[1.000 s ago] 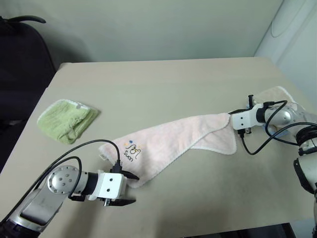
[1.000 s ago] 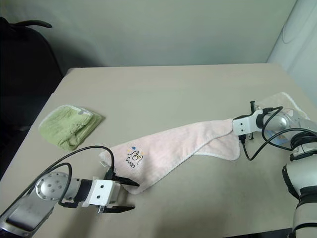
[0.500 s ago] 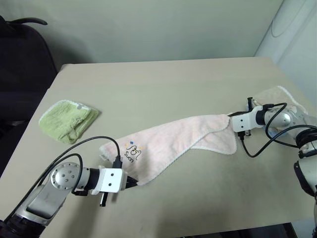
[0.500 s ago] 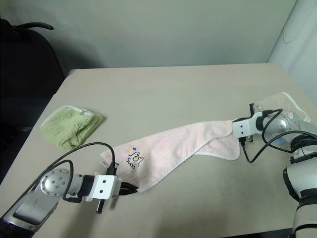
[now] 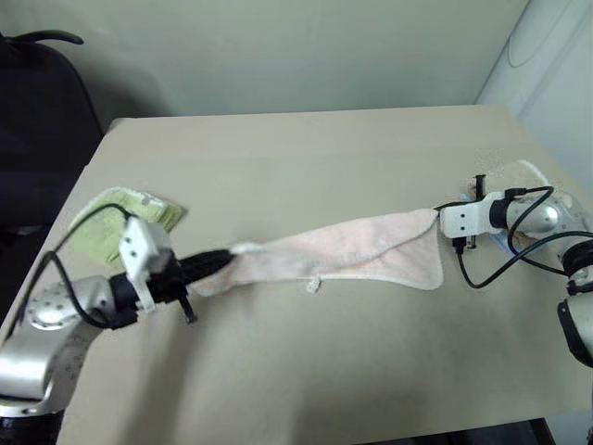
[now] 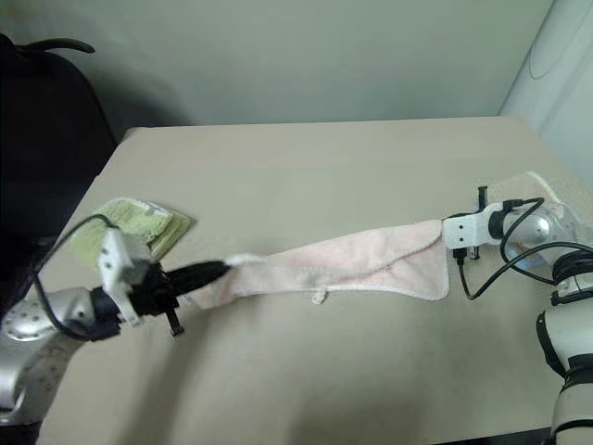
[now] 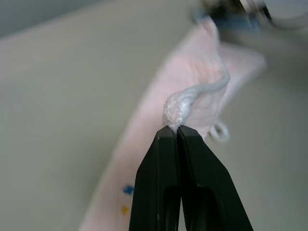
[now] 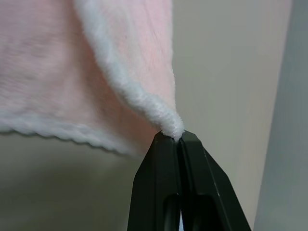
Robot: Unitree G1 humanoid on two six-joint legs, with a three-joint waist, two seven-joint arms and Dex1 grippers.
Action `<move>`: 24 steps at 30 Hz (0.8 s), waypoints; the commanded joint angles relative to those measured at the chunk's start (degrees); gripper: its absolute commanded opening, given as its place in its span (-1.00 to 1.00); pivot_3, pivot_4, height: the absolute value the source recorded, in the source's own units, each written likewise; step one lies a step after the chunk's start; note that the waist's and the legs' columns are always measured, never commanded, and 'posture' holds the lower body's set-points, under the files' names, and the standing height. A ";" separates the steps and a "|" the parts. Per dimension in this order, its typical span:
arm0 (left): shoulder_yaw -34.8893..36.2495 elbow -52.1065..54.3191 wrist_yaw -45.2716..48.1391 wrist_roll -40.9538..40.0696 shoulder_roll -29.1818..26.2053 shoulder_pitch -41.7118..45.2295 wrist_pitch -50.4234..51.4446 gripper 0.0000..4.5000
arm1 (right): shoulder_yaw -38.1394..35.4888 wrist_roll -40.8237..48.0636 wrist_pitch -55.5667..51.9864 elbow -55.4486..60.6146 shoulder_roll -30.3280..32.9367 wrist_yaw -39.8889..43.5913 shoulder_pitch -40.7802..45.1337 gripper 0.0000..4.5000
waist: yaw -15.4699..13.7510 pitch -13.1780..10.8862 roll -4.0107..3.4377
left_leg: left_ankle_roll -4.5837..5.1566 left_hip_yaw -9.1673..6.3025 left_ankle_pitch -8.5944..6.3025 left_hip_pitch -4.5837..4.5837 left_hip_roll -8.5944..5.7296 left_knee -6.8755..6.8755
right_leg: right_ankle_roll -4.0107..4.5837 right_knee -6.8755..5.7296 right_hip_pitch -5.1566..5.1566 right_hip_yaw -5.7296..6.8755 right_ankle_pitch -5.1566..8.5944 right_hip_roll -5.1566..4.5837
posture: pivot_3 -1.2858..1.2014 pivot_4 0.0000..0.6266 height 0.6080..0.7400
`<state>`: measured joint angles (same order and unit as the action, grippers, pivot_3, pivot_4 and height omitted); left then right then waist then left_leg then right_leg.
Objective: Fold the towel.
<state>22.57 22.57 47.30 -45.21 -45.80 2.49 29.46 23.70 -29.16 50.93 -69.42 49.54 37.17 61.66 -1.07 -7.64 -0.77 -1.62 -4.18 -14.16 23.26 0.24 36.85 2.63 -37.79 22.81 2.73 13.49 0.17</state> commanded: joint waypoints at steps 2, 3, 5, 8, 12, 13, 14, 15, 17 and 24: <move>3.04 -2.42 -8.95 -5.35 3.33 9.52 3.22 -0.98 | -4.50 3.68 -4.19 0.03 0.33 0.08 3.99 -1.00 | -0.17 -0.01 0.01 | -0.02 0.00 0.02 -0.02 -0.01 0.00 | 0.00 0.00 -0.01 0.00 0.00 -0.01 | 0.03 -0.52 1.00; 2.75 -3.61 -10.01 -5.16 3.89 11.67 3.35 -0.98 | -4.81 3.64 -5.19 -0.15 0.08 -0.28 4.76 -1.00 | -0.21 -0.01 0.01 | -0.08 0.00 0.08 -0.01 0.00 0.01 | 0.00 -0.02 0.00 0.00 0.00 -0.01 | 0.03 -0.52 1.00; 0.71 -9.77 -12.87 -2.05 4.99 20.40 2.24 -0.98 | -4.98 2.61 -7.65 -1.00 -0.22 -2.10 8.11 -1.00 | -0.20 -0.05 -0.03 | -0.14 0.00 0.17 -0.07 -0.01 0.02 | 0.00 -0.08 -0.02 -0.01 0.00 -0.01 | 0.03 -0.52 1.00; -1.71 -20.45 -15.27 3.36 6.15 33.26 -1.08 -0.98 | -5.00 1.52 -11.15 -2.38 -0.53 -4.91 13.23 -1.00 | -0.30 -0.06 -0.05 | -0.08 0.00 0.35 -0.09 0.00 0.02 | 0.00 -0.15 -0.01 0.00 0.00 0.00 | 0.03 -0.52 1.00; -3.18 -32.91 -11.40 7.80 4.36 47.64 -6.08 -0.98 | -5.56 1.30 -13.77 -3.28 0.30 -7.43 20.82 -1.00 | -0.13 -0.07 -0.04 | -0.04 -0.01 0.37 0.08 0.00 -0.13 | 0.00 -0.07 0.06 0.03 -0.01 0.00 | 0.03 -0.52 1.00; -3.24 -34.16 -10.02 8.51 3.60 48.81 -6.89 -0.98 | -5.99 1.82 -13.79 -3.33 0.54 -7.10 21.87 -1.00 | -0.09 -0.07 -0.04 | -0.01 -0.01 0.40 0.21 0.00 -0.23 | 0.00 -0.03 0.18 0.04 -0.01 0.00 | 0.03 -0.52 1.00; -3.07 -34.88 -8.77 9.02 2.73 49.27 -7.41 -0.98 | -6.70 2.65 -13.58 -3.27 0.87 -6.20 22.59 -1.00 | 0.03 -0.07 -0.04 | 0.00 -0.01 0.52 0.32 -0.01 -0.27 | 0.00 0.04 0.26 0.04 -0.01 0.00 | 0.03 -0.52 1.00; -2.66 -35.21 -7.61 8.92 1.90 49.14 -7.10 -0.98 | -7.45 3.48 -13.31 -3.16 1.15 -5.06 22.91 -1.00 | 0.17 -0.07 -0.04 | 0.00 0.00 0.60 0.38 -0.01 -0.36 | 0.00 0.19 0.30 0.04 0.00 0.02 | 0.03 -0.52 1.00; -1.83 -34.82 -5.75 8.38 0.67 47.92 -6.31 -0.98 | -8.60 4.75 -12.76 -2.88 1.54 -2.94 22.74 -1.00 | 0.20 -0.07 -0.04 | 0.00 -0.01 0.62 0.46 0.00 -0.78 | 0.00 0.69 0.31 0.04 -0.01 0.06 | 0.03 -0.52 1.00; 5.74 -12.48 2.07 -1.41 -3.83 19.64 5.60 -0.98 | -14.98 19.04 -9.99 3.77 3.35 24.60 8.14 -1.00 | 0.53 -0.04 0.05 | -0.14 -0.03 0.40 0.92 0.35 -0.72 | 0.03 0.95 0.60 -0.48 0.02 0.69 | 0.03 -0.52 1.00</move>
<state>24.35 3.79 48.04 -43.80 -47.91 23.46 33.21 10.98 -14.95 40.88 -68.56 51.65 54.84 70.88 -0.54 -7.68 -0.72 -1.80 -4.21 -13.88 24.20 0.69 36.19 2.67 -36.82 23.43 1.85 13.51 1.06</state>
